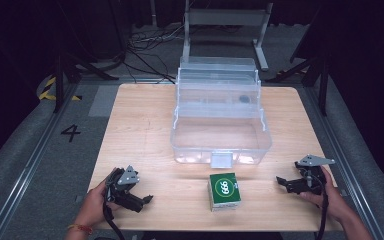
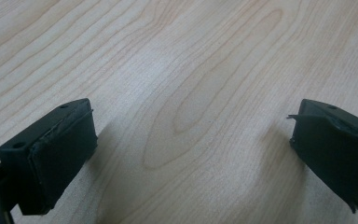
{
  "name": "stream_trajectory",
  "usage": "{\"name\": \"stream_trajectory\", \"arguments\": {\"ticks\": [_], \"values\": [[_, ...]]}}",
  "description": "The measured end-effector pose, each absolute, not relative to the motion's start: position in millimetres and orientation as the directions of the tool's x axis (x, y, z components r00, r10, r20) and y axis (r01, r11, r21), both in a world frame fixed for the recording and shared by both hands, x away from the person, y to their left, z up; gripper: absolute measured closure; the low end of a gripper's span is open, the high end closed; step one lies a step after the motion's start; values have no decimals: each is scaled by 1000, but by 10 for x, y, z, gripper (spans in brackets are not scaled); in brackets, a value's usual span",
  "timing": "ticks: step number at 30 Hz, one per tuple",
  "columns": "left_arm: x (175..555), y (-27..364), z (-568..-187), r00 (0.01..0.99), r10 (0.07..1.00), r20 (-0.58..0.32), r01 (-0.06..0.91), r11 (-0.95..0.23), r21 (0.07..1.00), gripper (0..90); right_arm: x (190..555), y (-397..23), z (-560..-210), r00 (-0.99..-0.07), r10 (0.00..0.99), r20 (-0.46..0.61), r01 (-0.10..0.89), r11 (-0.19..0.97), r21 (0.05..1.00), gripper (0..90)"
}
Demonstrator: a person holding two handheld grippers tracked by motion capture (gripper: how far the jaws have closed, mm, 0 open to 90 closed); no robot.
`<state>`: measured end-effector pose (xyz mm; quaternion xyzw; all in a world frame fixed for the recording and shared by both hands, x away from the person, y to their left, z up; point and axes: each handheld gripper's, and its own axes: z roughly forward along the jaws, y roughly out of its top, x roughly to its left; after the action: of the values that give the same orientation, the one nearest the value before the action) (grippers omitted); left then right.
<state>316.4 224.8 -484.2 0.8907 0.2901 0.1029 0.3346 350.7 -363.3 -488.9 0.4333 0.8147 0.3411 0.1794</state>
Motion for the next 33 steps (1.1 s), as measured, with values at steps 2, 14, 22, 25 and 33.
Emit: {"name": "stream_trajectory", "arguments": {"ticks": [2, 14, 22, 25, 33], "values": [[3163, 2247, -4843, 810, 586, -12, 450, -607, 655, 4, 3503, -3633, -4889, -566, 824, -1, 578, 398, 712, 5], [3118, 2221, -4815, 833, 553, 21, 407, -638, 653, 39, 3499, -3659, -4876, -612, 791, 3, 566, 436, 700, 7], [3049, 2082, -4691, 839, 539, 69, 404, -704, 584, 177, 3452, -3579, -4807, -602, 798, -12, 566, 437, 699, 193], [2989, 1911, -4610, 853, 515, 91, 377, -726, 576, 179, 3407, -3514, -4779, -627, 778, -25, 550, 465, 694, 235], [2846, 1565, -4495, 885, 457, 89, 328, -748, 576, 219, 3253, -3256, -4656, -707, 704, -71, 467, 540, 700, 336]]}}
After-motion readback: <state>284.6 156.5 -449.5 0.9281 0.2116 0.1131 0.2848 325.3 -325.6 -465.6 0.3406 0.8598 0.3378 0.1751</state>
